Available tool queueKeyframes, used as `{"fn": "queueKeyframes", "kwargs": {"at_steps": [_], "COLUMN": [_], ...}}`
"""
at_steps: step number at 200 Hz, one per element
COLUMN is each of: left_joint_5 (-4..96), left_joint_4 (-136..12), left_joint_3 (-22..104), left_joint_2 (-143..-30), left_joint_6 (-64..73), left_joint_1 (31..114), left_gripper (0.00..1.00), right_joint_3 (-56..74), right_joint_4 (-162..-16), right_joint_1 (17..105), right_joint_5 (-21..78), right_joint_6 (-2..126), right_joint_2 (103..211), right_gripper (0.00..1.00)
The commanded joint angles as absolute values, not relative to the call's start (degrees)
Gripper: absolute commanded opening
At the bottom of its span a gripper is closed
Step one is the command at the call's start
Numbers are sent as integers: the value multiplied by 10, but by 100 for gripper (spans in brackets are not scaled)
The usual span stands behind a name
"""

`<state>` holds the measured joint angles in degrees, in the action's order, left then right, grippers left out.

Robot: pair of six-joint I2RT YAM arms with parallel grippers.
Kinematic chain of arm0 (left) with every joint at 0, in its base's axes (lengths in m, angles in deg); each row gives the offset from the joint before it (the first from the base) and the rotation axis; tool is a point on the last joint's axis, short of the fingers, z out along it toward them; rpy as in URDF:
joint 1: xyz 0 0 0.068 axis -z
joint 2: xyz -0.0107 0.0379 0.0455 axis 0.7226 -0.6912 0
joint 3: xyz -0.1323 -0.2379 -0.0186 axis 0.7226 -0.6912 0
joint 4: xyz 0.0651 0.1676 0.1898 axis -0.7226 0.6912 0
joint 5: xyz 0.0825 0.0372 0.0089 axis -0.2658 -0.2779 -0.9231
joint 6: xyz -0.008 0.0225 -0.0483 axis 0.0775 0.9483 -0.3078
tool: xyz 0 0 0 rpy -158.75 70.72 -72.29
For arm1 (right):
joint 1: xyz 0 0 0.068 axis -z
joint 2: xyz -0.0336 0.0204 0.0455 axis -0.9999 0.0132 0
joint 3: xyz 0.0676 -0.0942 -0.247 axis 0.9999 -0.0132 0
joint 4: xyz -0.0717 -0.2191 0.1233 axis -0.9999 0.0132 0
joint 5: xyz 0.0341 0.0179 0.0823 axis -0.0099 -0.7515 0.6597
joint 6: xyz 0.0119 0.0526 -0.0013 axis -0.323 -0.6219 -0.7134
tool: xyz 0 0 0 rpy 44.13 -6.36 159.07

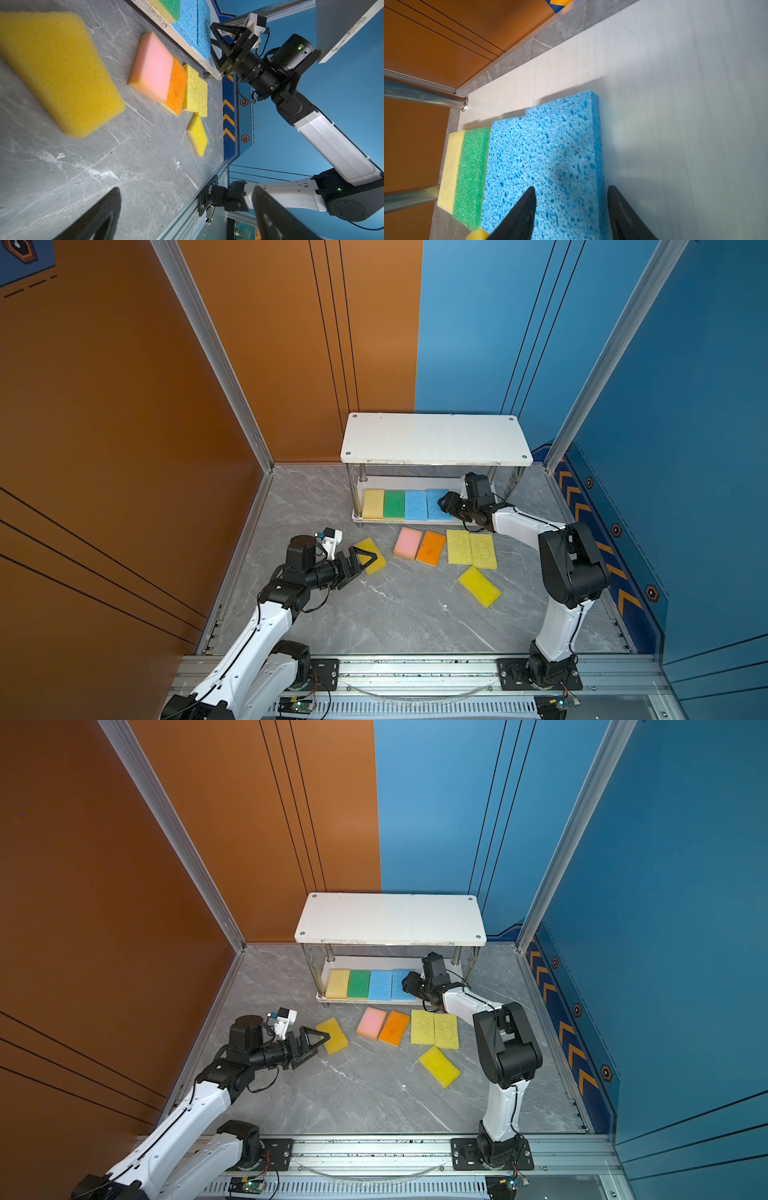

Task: Place and organize the cleaning sponges onto the shelf
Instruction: 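Withdraw the right gripper from the shelf toward the table sponges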

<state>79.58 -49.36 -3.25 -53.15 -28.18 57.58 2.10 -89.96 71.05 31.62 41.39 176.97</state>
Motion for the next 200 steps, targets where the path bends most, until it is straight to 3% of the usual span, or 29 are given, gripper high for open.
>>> {"fn": "queueKeyframes", "kwargs": {"at_steps": [1,62,139,200], "left_joint_5": [805,796,713,644], "left_joint_4": [-503,-484,-383,-295], "left_joint_3": [-39,-22,-29,-22], "left_joint_2": [-534,-533,-471,-449], "left_joint_6": [-285,-267,-259,-227], "left_joint_1": [572,576,600,639], "left_gripper": [98,98,98,99], "right_joint_3": [2,-52,-148,-189], "right_joint_4": [-841,-811,-670,-506], "right_joint_1": [706,691,587,509], "right_joint_5": [297,209,205,199], "right_joint_6": [411,467,469,424], "right_joint_2": [1751,1632,1416,1255], "right_gripper": [57,58,58,71]}}
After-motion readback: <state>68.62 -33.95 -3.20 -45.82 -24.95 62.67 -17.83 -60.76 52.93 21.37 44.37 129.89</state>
